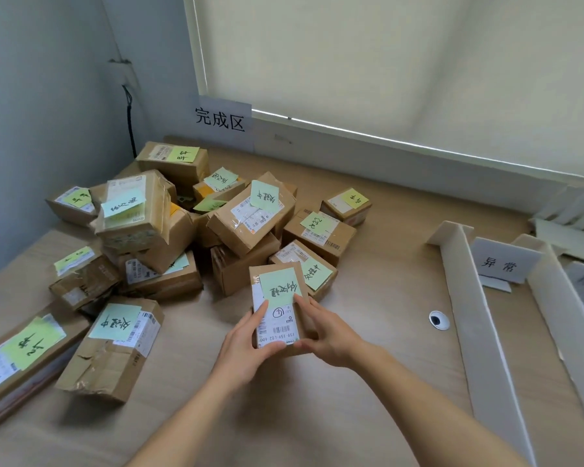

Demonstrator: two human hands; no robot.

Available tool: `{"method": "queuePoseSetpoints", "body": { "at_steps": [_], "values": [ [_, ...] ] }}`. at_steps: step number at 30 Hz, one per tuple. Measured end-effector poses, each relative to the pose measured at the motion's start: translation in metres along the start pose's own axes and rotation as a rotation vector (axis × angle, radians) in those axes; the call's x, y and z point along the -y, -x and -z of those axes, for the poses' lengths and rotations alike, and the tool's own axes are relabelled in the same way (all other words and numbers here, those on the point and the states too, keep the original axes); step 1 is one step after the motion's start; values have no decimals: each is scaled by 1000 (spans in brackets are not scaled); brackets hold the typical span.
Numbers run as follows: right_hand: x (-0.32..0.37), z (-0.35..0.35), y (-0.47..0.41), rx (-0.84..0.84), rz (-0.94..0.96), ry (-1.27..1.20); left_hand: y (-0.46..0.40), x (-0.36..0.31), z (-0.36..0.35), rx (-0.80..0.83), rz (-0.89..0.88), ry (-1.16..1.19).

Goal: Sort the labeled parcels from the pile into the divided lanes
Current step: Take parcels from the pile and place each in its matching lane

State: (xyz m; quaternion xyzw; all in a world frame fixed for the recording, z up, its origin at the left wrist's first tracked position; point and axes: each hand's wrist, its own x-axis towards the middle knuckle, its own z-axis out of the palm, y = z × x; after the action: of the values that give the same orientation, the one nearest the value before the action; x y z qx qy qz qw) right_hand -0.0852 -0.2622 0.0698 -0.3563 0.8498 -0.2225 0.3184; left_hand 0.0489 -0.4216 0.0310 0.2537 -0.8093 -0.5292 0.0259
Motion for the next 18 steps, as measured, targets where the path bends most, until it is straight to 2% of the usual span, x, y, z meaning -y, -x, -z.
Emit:
{"method": "queuePoseSetpoints", "body": {
  "at_steps": [11, 18],
  "values": [
    [66, 178, 176, -350, 97, 79, 59, -234, 18, -19, -363, -128],
    [75, 261, 351, -560, 55, 90, 155, -386, -26, 24, -600, -91]
  ]
}}
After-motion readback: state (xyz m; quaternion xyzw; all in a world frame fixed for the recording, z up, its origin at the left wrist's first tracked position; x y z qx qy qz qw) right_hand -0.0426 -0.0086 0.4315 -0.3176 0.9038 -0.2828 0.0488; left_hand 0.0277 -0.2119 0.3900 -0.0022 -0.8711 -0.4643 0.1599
